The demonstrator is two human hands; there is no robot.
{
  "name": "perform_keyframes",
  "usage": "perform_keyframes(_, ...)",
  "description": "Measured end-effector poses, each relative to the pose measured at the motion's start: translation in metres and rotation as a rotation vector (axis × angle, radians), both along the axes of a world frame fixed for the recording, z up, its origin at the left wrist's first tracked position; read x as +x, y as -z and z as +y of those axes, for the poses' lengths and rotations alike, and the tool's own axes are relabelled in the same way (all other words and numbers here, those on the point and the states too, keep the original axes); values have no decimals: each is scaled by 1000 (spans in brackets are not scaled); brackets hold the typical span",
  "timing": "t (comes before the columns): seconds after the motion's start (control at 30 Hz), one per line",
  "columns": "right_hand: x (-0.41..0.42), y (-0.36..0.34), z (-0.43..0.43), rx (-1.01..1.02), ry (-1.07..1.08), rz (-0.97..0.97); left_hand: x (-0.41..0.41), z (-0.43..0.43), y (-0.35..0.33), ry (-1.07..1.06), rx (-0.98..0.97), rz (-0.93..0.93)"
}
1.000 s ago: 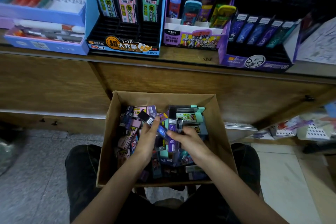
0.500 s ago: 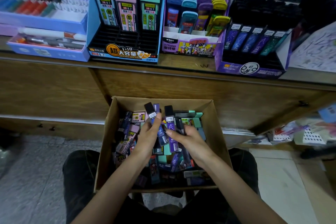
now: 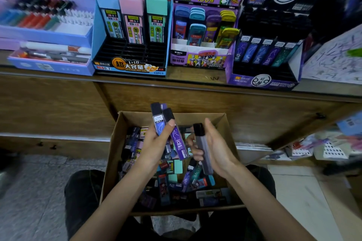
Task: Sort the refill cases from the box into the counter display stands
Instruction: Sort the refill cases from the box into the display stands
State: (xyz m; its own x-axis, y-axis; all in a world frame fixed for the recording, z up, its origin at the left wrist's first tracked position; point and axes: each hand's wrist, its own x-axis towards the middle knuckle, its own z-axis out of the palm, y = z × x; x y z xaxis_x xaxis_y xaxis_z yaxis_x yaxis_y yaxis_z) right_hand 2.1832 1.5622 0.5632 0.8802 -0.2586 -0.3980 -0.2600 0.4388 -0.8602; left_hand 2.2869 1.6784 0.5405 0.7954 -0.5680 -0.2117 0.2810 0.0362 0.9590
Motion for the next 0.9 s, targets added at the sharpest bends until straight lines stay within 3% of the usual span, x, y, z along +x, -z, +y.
perform_keyframes(0.3, 0, -30, -24, -50, 81, -171, 22, -9, -38, 43, -32, -135)
perform_keyframes(0.43, 4, -49, -38, -467, 123, -145, 34, -16, -55, 74, -46, -235)
perform_keyframes(0.83, -5, -153, -150, -834, 435, -336, 46, -54, -102, 86, -128, -339)
perform_keyframes(0.9, -11, -167, -170, -968, 485, -336, 45, -60, -105, 95, -117, -350)
